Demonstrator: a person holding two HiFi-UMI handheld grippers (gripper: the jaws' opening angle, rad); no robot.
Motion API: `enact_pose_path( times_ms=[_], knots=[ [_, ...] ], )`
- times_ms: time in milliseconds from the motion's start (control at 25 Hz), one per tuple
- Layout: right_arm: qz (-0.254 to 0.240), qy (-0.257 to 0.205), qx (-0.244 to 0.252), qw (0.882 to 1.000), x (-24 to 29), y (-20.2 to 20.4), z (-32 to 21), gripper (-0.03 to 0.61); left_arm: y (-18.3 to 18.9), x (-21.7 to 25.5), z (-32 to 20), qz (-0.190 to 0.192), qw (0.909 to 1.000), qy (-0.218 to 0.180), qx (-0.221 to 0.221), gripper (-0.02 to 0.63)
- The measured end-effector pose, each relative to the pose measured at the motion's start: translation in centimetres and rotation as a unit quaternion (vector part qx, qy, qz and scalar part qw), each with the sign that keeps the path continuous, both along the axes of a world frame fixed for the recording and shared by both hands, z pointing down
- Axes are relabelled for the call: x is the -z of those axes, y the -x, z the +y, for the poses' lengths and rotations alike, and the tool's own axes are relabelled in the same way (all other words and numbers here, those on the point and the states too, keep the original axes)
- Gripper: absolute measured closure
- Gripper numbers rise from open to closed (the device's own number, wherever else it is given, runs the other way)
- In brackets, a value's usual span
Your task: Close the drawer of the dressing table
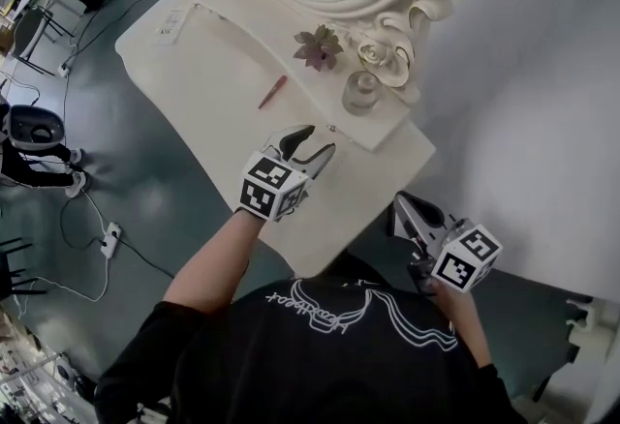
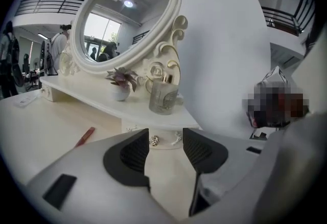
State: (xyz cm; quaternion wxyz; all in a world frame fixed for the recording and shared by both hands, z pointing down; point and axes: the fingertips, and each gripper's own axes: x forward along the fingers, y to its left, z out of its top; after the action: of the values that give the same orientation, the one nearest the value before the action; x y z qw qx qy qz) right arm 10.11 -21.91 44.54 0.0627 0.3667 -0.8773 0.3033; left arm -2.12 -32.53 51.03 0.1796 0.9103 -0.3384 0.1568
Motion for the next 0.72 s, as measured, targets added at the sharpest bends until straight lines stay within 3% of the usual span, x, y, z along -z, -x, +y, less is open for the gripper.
enact_pose_path(
  times_ms=[200,360,480,720],
  knots=[
    [-0.014,-0.006,0.002,1.000,1.1,1.7,1.2,0.574,0.9,4.0,3.6,0.047,0.9989,0.000,-0.005,0.432],
    [-0.009,-0.021,0.010,1.000,2.2,3.3,2.8,0.574,2.0,7.1,7.3,0.085,0.9962,-0.010,-0.016,0.548],
    [-0.001,-0.044,0.020,0.999,3.4,4.8,4.5,0.574,2.7,9.4,10.1,0.110,0.9934,-0.015,-0.031,0.597],
    [-0.035,-0.081,0.019,0.996,6.1,6.5,7.4,0.574,3.1,13.5,15.6,0.142,0.9875,-0.029,-0.061,0.609]
  ],
)
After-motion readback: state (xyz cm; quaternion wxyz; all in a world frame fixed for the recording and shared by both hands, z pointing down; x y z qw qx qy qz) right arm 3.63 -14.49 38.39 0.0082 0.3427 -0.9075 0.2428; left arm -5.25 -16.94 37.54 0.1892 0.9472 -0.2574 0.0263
